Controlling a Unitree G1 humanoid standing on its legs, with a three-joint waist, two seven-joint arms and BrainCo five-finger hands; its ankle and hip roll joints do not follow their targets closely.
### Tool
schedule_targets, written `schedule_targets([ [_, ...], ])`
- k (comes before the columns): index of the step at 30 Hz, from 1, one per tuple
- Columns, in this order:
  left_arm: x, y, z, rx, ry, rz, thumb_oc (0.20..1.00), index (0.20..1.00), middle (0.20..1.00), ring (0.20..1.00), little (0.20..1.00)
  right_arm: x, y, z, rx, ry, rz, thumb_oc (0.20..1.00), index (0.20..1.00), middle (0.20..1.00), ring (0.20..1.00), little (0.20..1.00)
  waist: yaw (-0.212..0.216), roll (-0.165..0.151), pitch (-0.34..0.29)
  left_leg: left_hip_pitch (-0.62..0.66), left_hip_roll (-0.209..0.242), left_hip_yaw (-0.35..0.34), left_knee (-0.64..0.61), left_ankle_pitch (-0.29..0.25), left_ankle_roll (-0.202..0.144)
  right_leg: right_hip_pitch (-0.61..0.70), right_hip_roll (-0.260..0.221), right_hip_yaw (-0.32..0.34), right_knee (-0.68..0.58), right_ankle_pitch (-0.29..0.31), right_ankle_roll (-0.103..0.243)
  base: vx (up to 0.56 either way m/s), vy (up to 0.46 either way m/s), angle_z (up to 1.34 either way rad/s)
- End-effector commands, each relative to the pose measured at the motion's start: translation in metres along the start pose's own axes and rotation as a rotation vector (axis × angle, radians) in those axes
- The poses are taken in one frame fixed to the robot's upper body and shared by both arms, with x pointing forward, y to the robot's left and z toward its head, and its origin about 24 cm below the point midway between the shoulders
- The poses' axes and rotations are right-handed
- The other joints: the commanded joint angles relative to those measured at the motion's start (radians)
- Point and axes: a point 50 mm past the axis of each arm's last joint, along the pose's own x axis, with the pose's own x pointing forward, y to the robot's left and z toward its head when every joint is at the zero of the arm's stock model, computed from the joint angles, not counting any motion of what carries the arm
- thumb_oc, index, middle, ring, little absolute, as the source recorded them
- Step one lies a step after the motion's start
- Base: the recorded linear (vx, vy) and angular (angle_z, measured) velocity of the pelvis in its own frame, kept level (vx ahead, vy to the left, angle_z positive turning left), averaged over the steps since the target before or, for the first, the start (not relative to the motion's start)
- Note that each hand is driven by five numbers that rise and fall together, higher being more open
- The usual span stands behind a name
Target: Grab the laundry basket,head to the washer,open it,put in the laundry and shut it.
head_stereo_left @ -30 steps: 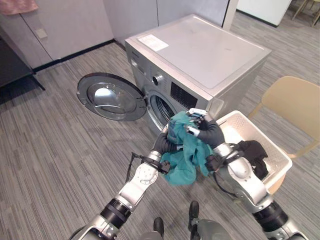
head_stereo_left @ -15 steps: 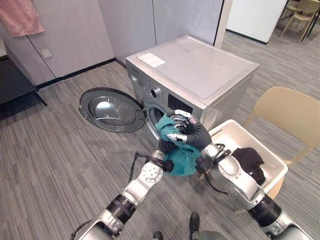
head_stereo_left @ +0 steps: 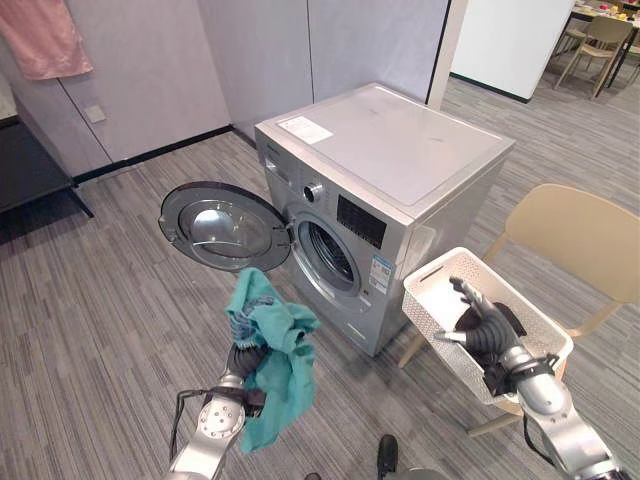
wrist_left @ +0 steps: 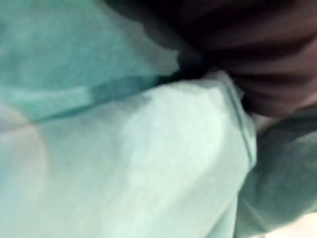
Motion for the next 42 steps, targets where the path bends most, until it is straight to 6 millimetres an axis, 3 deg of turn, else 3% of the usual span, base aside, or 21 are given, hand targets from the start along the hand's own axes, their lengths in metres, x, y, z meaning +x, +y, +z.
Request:
schedule_targets([
  [1,-0.005,0.016,-0.019,-0.013,0.075,0.044,0.200,0.200,0.200,0.200,0.200,-0.001,-0.009,-0.012,-0.022,0.040,-0.043,1.000,1.000,1.000,1.000,1.000,0.007,0.009,-0.007,-0.034,-0.003,-0.031,-0.002,-0.028,-0.013,0.126,-0.043,-0.003,0.059,-0.198,0.109,-0.01,-0.059,0.01],
  [4,-0.023,0.019,-0.056,-0.073,0.241,0.096,0.200,0.200,0.200,0.200,0.200,-0.007,-0.006,-0.041,-0.066,0.170,-0.034,1.000,1.000,1.000,1.000,1.000,0.015,0.014,0.015,-0.040,0.000,-0.040,0.008,-0.021,-0.014,0.123,-0.038,0.002,0.062,-0.202,0.101,-0.03,-0.054,0.01],
  [6,-0.026,0.017,-0.065,-0.113,0.288,0.128,0.200,0.200,0.200,0.200,0.200,-0.006,-0.003,-0.047,-0.085,0.199,-0.030,1.000,1.000,1.000,1.000,1.000,0.024,0.013,0.042,-0.066,0.000,-0.049,0.043,-0.022,-0.013,0.118,-0.039,0.004,0.063,-0.201,0.094,-0.09,-0.051,-0.02],
  [11,-0.018,0.013,-0.061,-0.158,0.280,0.148,0.200,0.200,0.200,0.200,0.200,0.000,-0.002,-0.050,-0.106,0.218,-0.037,1.000,1.000,1.000,1.000,1.000,0.036,0.008,0.085,-0.156,-0.002,-0.066,0.120,-0.022,-0.023,0.089,-0.048,-0.026,0.061,-0.193,0.088,-0.12,-0.027,0.16],
  [14,-0.009,0.011,-0.051,-0.133,0.240,0.142,0.200,0.200,0.200,0.200,0.200,0.003,-0.001,-0.053,-0.093,0.233,-0.061,1.000,1.000,1.000,1.000,1.000,0.047,0.006,0.109,-0.214,0.001,-0.048,0.151,-0.014,-0.035,0.073,-0.065,-0.084,0.053,-0.186,0.091,-0.09,0.002,0.63],
  [16,-0.001,0.013,-0.038,-0.122,0.187,0.148,0.200,0.200,0.200,0.200,0.200,0.003,0.001,-0.058,-0.087,0.263,-0.071,1.000,1.000,1.000,1.000,1.000,0.032,0.005,0.116,-0.228,0.040,0.103,0.189,-0.054,-0.043,0.071,-0.094,-0.159,0.040,-0.193,0.105,-0.02,0.051,0.78],
  [17,-0.001,0.013,-0.038,-0.122,0.188,0.148,0.200,0.200,0.200,0.200,0.200,0.003,0.001,-0.058,-0.087,0.263,-0.071,1.000,1.000,1.000,1.000,1.000,0.031,0.005,0.117,-0.230,0.041,0.103,0.194,-0.058,-0.043,0.072,-0.093,-0.159,0.040,-0.194,0.105,0.04,0.046,1.09],
  [19,0.004,0.017,-0.029,-0.123,0.151,0.158,0.200,0.200,0.200,0.200,0.200,0.004,0.003,-0.059,-0.083,0.277,-0.071,1.000,1.000,1.000,1.000,1.000,0.007,0.002,0.113,-0.213,0.088,0.255,0.209,-0.077,-0.044,0.063,-0.118,-0.220,0.040,-0.188,0.108,0.00,0.111,1.13],
  [21,0.005,0.016,-0.026,-0.122,0.137,0.151,0.200,0.200,0.200,0.200,0.200,0.003,0.006,-0.060,-0.066,0.284,-0.076,1.000,1.000,1.000,1.000,1.000,-0.001,0.005,0.105,-0.201,0.100,0.295,0.204,-0.077,-0.039,0.072,-0.128,-0.260,0.048,-0.188,0.111,0.13,0.159,1.13],
  [27,0.005,0.023,-0.024,-0.109,0.132,0.168,0.200,0.200,0.200,0.200,0.200,0.011,0.016,-0.053,-0.060,0.266,-0.042,1.000,1.000,1.000,1.000,1.000,0.027,-0.029,0.106,-0.232,0.065,0.247,0.222,-0.113,-0.003,0.088,-0.172,-0.270,0.137,-0.222,0.125,0.18,0.182,0.47],
  [28,0.007,0.025,-0.022,-0.105,0.126,0.171,0.200,0.200,0.200,0.200,0.200,0.012,0.018,-0.051,-0.046,0.260,-0.040,1.000,1.000,1.000,1.000,1.000,0.024,-0.037,0.112,-0.230,0.047,0.229,0.218,-0.125,0.008,0.068,-0.174,-0.236,0.183,-0.230,0.124,0.19,0.164,0.31],
  [31,0.014,0.027,-0.012,-0.105,0.092,0.176,0.200,0.200,0.200,0.200,0.200,0.015,0.020,-0.047,-0.039,0.239,-0.031,1.000,1.000,1.000,1.000,1.000,-0.002,-0.036,0.127,-0.214,0.006,0.166,0.206,-0.157,0.032,-0.018,-0.117,-0.051,0.270,-0.262,0.122,0.21,0.187,0.65],
  [33,0.015,0.026,-0.010,-0.101,0.082,0.171,0.200,0.200,0.200,0.200,0.200,0.017,0.019,-0.044,-0.054,0.228,-0.026,1.000,1.000,1.000,1.000,1.000,-0.013,-0.025,0.141,-0.183,-0.008,0.134,0.186,-0.166,0.041,-0.081,-0.085,-0.003,0.310,-0.257,0.114,0.22,0.119,0.56],
  [34,0.016,0.026,-0.008,-0.097,0.077,0.168,0.200,0.200,0.200,0.200,0.200,0.018,0.020,-0.043,-0.058,0.222,-0.022,1.000,1.000,1.000,1.000,1.000,-0.019,-0.022,0.152,-0.175,-0.010,0.133,0.176,-0.146,0.047,-0.124,-0.076,-0.006,0.312,-0.227,0.102,0.18,0.050,0.52],
  [40,0.019,0.021,-0.006,-0.101,0.072,0.152,0.200,0.200,0.200,0.200,0.200,0.018,0.020,-0.043,-0.064,0.222,-0.014,1.000,1.000,1.000,1.000,1.000,-0.039,-0.021,0.191,-0.086,-0.052,0.058,0.158,-0.190,0.057,-0.233,-0.058,-0.046,0.265,-0.157,0.112,0.26,0.001,0.54],
  [41,0.020,0.018,-0.006,-0.099,0.075,0.144,0.200,0.200,0.200,0.200,0.200,0.016,0.021,-0.045,-0.060,0.232,-0.011,1.000,1.000,1.000,1.000,1.000,-0.045,-0.021,0.192,-0.035,-0.069,0.016,0.151,-0.224,0.048,-0.265,-0.052,-0.102,0.211,-0.140,0.136,0.30,-0.053,0.65],
  [42,0.020,0.017,-0.006,-0.100,0.075,0.143,0.200,0.200,0.200,0.200,0.200,0.015,0.021,-0.045,-0.061,0.232,-0.012,1.000,1.000,1.000,1.000,1.000,-0.050,-0.024,0.195,-0.040,-0.072,0.020,0.152,-0.214,0.049,-0.264,-0.059,-0.115,0.207,-0.127,0.129,0.41,-0.071,0.86],
])
